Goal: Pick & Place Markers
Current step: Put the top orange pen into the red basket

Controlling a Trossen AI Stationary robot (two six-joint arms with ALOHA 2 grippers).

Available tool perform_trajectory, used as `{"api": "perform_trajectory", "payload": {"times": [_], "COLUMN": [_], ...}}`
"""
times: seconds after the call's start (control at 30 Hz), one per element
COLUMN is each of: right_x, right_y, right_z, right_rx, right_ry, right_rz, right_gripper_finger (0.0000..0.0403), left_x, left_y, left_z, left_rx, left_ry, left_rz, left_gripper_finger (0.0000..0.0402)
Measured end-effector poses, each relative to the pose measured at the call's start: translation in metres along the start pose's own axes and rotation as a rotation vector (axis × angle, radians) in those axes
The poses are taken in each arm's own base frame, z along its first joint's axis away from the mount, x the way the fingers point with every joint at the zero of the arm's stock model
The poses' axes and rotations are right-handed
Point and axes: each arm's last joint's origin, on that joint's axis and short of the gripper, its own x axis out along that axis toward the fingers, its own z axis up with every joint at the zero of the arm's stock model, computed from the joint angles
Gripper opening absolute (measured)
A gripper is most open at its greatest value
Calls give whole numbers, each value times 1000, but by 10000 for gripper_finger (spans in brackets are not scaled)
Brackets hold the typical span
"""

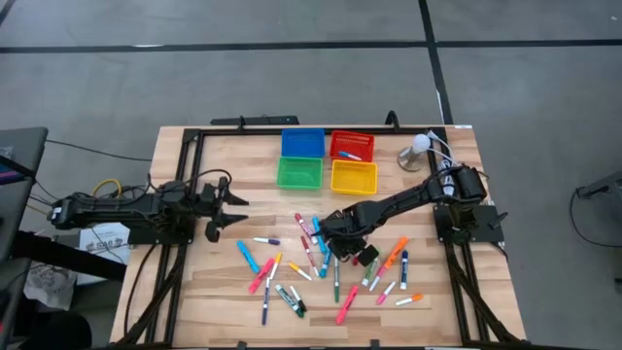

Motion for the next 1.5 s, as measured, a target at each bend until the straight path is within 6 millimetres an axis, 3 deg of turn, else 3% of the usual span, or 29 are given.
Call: {"api": "perform_trajectory", "payload": {"times": [0.33,0.77,1.23,1.5], "right_x": [0,9,10,-4], "right_y": [2,9,8,5], "right_z": [-1,-8,-8,-1], "right_rx": [7,140,176,178], "right_ry": [18,36,36,77], "right_rz": [16,-3,-10,8], "right_gripper_finger": [102,101,39,43], "left_x": [3,5,5,5], "left_y": [0,1,1,1], "left_z": [-4,-6,-6,-6], "left_rx": [-33,-37,-37,-37], "left_ry": [43,67,65,64], "left_rz": [-10,-8,-8,-8], "left_gripper_finger": [191,191,191,191]}}
